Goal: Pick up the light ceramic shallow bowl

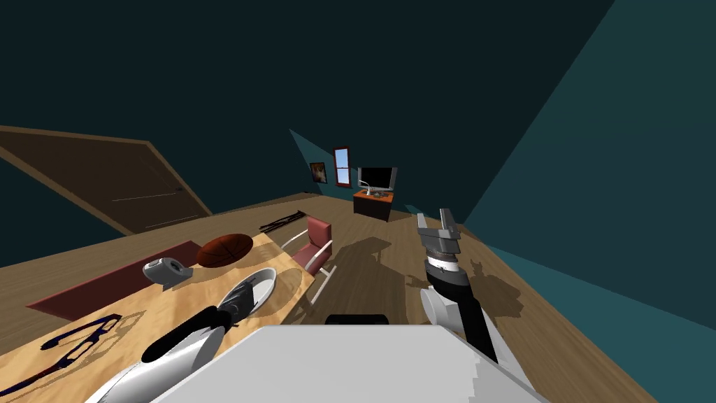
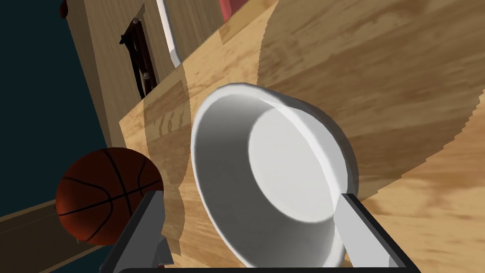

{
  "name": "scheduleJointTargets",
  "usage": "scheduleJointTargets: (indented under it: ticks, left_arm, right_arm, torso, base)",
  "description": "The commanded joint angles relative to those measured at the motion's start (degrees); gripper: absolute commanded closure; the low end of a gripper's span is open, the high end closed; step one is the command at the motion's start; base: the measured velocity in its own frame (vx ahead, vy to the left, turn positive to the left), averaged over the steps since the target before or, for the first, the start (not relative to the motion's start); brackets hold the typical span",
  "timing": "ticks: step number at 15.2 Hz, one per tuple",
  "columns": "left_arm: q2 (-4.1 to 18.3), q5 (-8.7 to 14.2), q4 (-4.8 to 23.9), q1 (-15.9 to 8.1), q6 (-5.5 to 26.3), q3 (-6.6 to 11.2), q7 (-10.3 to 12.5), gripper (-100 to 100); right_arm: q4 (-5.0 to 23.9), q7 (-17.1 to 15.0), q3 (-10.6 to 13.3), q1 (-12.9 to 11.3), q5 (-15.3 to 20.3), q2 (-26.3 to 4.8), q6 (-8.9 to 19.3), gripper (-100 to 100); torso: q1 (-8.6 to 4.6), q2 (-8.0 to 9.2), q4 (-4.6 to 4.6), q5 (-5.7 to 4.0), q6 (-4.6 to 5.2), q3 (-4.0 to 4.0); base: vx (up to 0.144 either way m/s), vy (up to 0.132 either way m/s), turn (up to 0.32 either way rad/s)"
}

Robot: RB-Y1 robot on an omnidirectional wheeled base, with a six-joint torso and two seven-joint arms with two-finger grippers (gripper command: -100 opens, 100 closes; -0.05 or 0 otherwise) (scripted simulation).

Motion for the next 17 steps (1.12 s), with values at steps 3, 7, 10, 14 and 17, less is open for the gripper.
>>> scheduleJointTargets:
  ticks: [3,7,10,14,17]
  left_arm:
    - [0.2,1.1,1.1,0.2,4.1,1.08,0.4,-100]
    - [0.5,2.6,2.6,0.5,8.7,2.54,0.9,-100]
    - [0.7,3.9,3.9,0.8,12.5,3.87,1.4,-100]
    - [0.8,5.1,5.1,1.0,16.5,5.04,1.8,-100]
    - [0.9,5.6,5.6,1.1,18.1,5.56,1.9,-100]
  right_arm:
    - [0.0,0.0,0.0,0.0,0.0,0.0,0.0,0]
    - [0.0,0.0,0.0,0.0,0.0,0.0,0.0,0]
    - [0.0,0.0,0.0,0.0,0.0,0.0,0.0,0]
    - [0.0,0.0,0.0,0.0,0.0,0.0,0.0,0]
    - [0.0,0.0,0.0,0.0,0.0,0.0,0.0,0]
  torso:
    - [-0.01,0.0,0.0,0.0,0.0,0.0]
    - [0.01,-0.02,0.0,0.0,0.01,-0.01]
    - [0.01,-0.01,0.0,0.0,0.0,-0.01]
    - [0.01,0.0,0.0,0.0,0.0,0.0]
    - [0.0,0.0,0.0,0.0,0.0,0.0]
  base:
    - [0.017,0.023,-0.062]
    - [0.022,0.027,-0.091]
    - [0.019,0.028,-0.095]
    - [0.017,0.028,-0.075]
    - [0.016,0.025,-0.06]
